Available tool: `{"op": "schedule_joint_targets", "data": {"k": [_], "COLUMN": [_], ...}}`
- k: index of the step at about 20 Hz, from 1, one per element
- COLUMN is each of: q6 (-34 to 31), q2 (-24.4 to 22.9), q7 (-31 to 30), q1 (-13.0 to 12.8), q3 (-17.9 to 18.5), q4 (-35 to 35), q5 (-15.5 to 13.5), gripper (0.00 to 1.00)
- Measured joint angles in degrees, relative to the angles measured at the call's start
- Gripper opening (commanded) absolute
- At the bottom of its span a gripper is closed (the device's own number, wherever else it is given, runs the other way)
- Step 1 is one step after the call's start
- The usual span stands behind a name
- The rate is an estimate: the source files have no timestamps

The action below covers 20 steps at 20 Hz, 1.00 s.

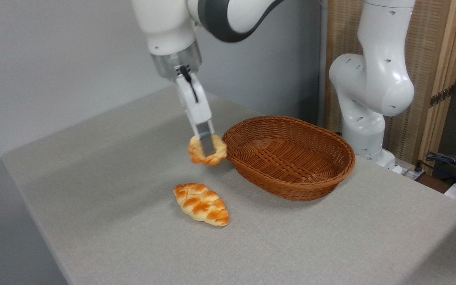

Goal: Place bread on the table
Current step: 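Lift the bun out of the basket and carry it beside the braided roll, then lower the bun onto the table and open the gripper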

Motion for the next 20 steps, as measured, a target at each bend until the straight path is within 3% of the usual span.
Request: {"op": "schedule_joint_targets", "data": {"k": [1,2,11,20], "q6": [1.65,2.93,8.25,8.4], "q2": [0.94,1.91,7.22,8.23], "q7": [0.01,0.02,0.09,0.1], "q1": [-0.06,-0.16,-0.58,-0.6], "q3": [-0.08,-0.19,-2.85,-4.14], "q4": [0.01,0.03,0.23,0.64], "q5": [0.0,0.0,0.2,0.41], "gripper": [0.96,1.0,1.0,1.0]}}
